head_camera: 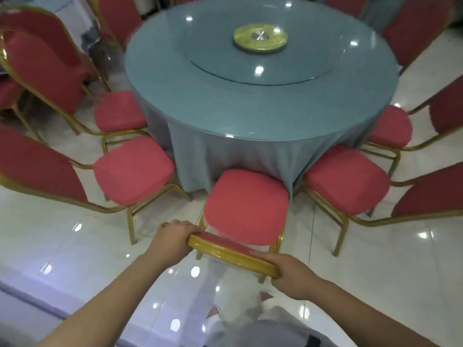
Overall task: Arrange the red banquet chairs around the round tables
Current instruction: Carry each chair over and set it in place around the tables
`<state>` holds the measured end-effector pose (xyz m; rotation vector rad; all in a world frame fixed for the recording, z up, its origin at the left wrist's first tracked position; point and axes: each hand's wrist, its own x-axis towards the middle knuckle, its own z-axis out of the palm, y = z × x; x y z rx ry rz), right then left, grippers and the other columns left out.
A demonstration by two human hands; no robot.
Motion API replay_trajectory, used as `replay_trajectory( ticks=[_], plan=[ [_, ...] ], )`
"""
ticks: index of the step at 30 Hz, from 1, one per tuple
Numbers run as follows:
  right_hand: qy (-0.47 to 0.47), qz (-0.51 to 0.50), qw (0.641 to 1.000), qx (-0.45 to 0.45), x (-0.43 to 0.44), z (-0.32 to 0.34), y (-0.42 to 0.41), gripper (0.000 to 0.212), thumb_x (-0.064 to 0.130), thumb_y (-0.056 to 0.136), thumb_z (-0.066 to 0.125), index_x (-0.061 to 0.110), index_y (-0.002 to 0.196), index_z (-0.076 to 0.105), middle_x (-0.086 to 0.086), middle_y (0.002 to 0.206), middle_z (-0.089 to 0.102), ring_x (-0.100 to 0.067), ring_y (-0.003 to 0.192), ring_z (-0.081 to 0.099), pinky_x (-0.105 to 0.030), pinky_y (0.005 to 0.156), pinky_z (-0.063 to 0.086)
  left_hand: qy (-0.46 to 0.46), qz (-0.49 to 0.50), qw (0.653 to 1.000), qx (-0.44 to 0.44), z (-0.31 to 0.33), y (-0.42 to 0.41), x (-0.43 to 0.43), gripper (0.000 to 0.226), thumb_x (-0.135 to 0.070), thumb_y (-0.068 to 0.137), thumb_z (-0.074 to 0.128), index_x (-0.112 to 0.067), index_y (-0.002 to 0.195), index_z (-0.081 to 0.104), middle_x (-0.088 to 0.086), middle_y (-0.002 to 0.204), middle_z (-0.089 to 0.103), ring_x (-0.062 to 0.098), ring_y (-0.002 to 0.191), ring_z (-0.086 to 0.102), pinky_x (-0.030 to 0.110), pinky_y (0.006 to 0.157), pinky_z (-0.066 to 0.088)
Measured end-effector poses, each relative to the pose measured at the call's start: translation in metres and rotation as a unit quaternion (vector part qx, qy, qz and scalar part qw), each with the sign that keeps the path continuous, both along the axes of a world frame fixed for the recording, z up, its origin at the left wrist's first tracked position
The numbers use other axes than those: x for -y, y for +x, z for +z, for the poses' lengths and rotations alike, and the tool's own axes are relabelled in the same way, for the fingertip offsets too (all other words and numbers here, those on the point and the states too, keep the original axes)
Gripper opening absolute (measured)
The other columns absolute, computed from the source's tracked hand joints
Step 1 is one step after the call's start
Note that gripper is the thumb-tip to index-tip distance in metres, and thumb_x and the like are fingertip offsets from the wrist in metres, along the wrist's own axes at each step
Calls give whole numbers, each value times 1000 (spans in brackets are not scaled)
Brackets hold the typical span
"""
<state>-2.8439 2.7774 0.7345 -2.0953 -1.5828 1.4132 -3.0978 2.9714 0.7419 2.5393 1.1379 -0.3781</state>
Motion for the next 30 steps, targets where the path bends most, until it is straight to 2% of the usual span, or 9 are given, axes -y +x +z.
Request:
replay_trajectory(
  ticks=[5, 8, 11, 14, 17, 20, 24, 26, 30],
  plan=[
    [-7, -40, 994, 98, -5, 11, 5, 76, 16, 78, 54, 73, 126, 39, 23, 123, 59, -11, 107, 58, -24, 78, 46, 4, -1, 1000, 28, 3, 18, -9, 30, -19, 80, 54, -39, 100, 66, -13, 90, 60, 17, 95, 58, 39, 84, 45],
    [-26, -69, 984, 165, -21, 22, 19, 62, 11, 82, 55, 48, 132, 53, 7, 125, 64, -17, 108, 60, -34, 87, 50, -2, -2, 999, 42, 6, 39, -18, 19, -20, 83, 54, -30, 97, 62, -7, 94, 60, 22, 98, 60, 42, 85, 49],
    [-46, -65, 981, 180, -46, 39, 17, 71, 25, 81, 73, 33, 145, 43, 2, 142, 52, -19, 124, 51, -34, 101, 44, 5, -15, 997, 75, -1, 40, -33, 38, -29, 84, 60, -33, 121, 57, -5, 118, 60, 23, 114, 56, 39, 88, 50],
    [6, -26, 991, 134, -88, 60, -16, 95, 51, 70, 81, 36, 151, 33, 9, 148, 40, -11, 135, 39, -25, 109, 33, -97, -13, 981, 167, -8, 10, -59, 70, -29, 79, 71, -35, 143, 43, -9, 141, 47, 15, 129, 44, 30, 100, 43],
    [108, 7, 992, 66, -150, 64, -70, 90, 62, 71, 77, 34, 148, 39, 13, 148, 40, -2, 135, 35, -15, 107, 24, -189, 41, 953, 232, -9, -44, -88, 81, -25, 78, 77, -32, 148, 37, -7, 148, 39, 12, 134, 39, 22, 107, 32],
    [164, -13, 986, 14, -220, 53, -129, 77, 60, 76, 73, 34, 143, 45, 13, 142, 45, 0, 130, 39, -15, 104, 26, -148, 132, 951, 236, -5, -106, -127, 76, -25, 81, 75, -29, 147, 37, -5, 148, 40, 13, 135, 37, 20, 106, 28],
    [158, -1, 987, -25, -311, 25, -201, 63, 43, 82, 75, 29, 138, 52, 6, 137, 53, -6, 125, 48, -20, 106, 33, -116, 236, 937, 227, 8, -194, -194, 75, -22, 82, 74, -25, 148, 38, 3, 144, 44, 22, 131, 43, 39, 111, 36],
    [146, 16, 988, -44, -355, 17, -235, 59, 38, 83, 75, 27, 137, 52, 4, 136, 54, -9, 125, 50, -23, 107, 35, -81, 289, 927, 225, 19, -238, -230, 75, -20, 82, 74, -25, 148, 39, 6, 143, 42, 26, 128, 44, 39, 110, 38],
    [131, 3, 988, -80, -430, 12, -302, 58, 34, 85, 73, 21, 138, 53, 1, 134, 54, -15, 120, 53, -27, 101, 42, 16, 319, 934, 158, 42, -317, -298, 81, -16, 80, 72, -29, 150, 33, 10, 151, 32, 31, 139, 28, 40, 114, 29]
  ],
)
